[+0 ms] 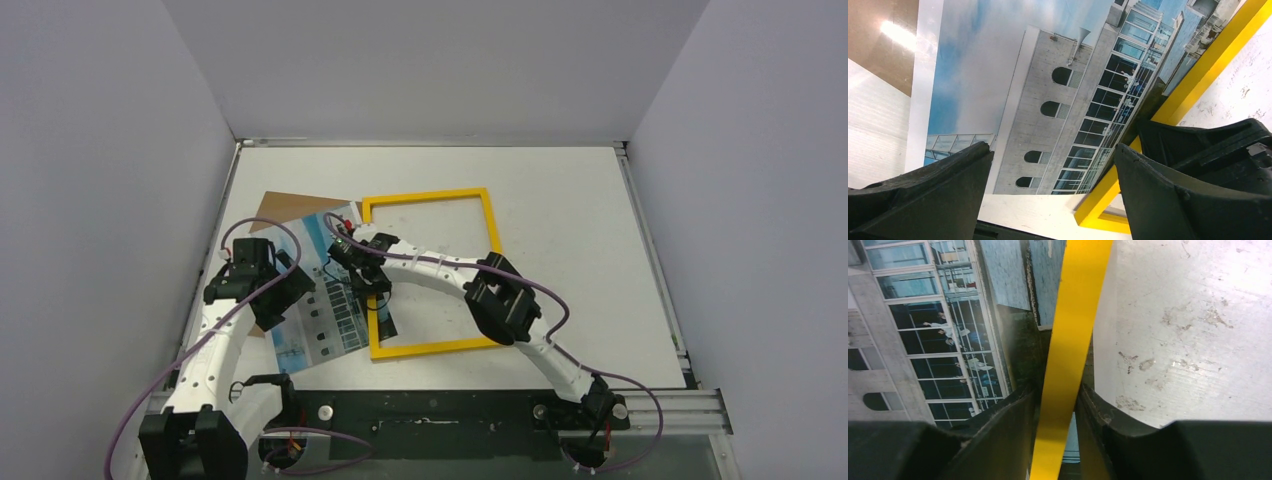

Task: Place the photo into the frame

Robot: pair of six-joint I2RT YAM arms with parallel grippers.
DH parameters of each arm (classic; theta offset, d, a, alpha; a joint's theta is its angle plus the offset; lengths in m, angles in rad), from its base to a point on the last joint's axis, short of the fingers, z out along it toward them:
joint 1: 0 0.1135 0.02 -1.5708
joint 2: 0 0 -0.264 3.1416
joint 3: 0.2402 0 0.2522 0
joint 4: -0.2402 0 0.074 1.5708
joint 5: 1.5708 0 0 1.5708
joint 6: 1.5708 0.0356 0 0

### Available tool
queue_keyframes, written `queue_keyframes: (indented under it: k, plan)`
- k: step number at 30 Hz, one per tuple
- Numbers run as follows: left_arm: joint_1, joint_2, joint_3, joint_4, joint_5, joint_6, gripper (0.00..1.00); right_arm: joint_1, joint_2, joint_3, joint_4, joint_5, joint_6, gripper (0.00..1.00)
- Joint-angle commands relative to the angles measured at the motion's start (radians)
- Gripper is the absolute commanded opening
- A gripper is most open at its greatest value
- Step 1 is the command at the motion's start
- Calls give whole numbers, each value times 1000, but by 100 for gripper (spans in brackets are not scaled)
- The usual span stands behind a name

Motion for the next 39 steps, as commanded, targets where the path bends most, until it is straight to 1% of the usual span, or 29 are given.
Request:
queue_keyframes:
  k: [1, 4, 7, 16, 23, 27, 29, 31, 33, 35, 37, 38, 39]
  plan:
    - [11, -1, 28, 30, 17, 16, 93, -5, 7, 38, -6, -11, 33, 29]
    - [12, -3, 28, 56, 82, 40, 95, -5, 8, 72, -50, 10, 39, 15]
    - [12, -11, 34, 64, 107, 53, 97, -15, -21, 83, -55, 7, 41, 10]
    - [15, -15, 61, 65, 148, 55, 97, -48, -164, 50, 31, -47, 44, 5]
    - [16, -55, 67, 149, 322, 88, 97, -110, -301, -42, 149, -145, 61, 4]
    - [16, -66, 97, 204, 462, 120, 97, -163, -375, -93, 223, -254, 66, 4]
    - [17, -66, 115, 255, 569, 122, 96, -190, -415, -119, 266, -292, 67, 4]
    - [18, -66, 126, 328, 677, 90, 96, -216, -447, -131, 273, -318, 65, 4]
    - [17, -66, 122, 435, 775, 19, 96, -245, -473, -144, 277, -351, 72, 4]
    - [11, -57, 102, 570, 847, -82, 96, -278, -502, -190, 328, -391, 107, 4]
    - [-26, -42, 54, 737, 835, -216, 96, -300, -524, -226, 377, -430, 140, 5]
    - [-74, -26, 37, 800, 810, -252, 96, -311, -533, -236, 394, -443, 156, 5]
    - [-104, -10, 41, 797, 782, -259, 96, -318, -541, -245, 417, -458, 171, 5]
